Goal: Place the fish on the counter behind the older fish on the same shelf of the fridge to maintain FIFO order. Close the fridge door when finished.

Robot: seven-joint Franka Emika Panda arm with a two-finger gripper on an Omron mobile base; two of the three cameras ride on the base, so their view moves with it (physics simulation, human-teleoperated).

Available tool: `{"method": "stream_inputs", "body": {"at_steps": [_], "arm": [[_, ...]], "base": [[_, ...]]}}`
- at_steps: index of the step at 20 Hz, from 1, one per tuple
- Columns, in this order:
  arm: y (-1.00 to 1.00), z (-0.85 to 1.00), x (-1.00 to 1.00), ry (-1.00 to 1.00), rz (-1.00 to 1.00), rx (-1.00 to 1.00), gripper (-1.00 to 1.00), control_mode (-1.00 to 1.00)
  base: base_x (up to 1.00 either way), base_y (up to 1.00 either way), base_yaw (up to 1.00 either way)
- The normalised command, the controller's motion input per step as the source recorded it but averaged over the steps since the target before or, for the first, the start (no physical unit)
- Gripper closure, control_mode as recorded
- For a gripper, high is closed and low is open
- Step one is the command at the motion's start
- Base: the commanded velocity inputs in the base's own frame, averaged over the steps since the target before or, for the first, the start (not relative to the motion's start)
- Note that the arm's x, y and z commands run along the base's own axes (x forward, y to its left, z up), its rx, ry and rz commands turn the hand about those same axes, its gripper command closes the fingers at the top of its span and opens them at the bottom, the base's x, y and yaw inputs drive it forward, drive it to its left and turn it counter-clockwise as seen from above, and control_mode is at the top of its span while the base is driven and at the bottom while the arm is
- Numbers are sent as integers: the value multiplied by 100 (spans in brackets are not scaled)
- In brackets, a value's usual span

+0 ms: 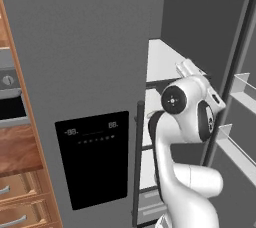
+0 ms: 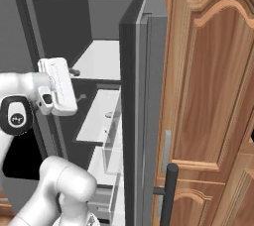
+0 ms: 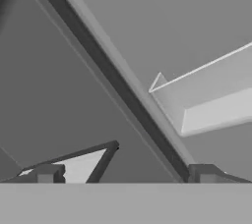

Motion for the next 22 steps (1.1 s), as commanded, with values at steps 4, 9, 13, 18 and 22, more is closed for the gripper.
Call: {"method": "stream_inputs", "body": {"at_steps": [4,9,13,18,22], "arm": [[5,-48,-42,7,0,0,-100,-100],[4,-34,-54,-8,1,-6,-100,-100],[6,-19,-50,-6,-4,-1,-100,100],[0,0,0,0,0,0,-100,100],[0,0,0,0,0,0,-100,100]], "base": [[0,0,0],[0,0,0],[-50,6,-8],[-100,26,-30],[-99,7,-49]]}}
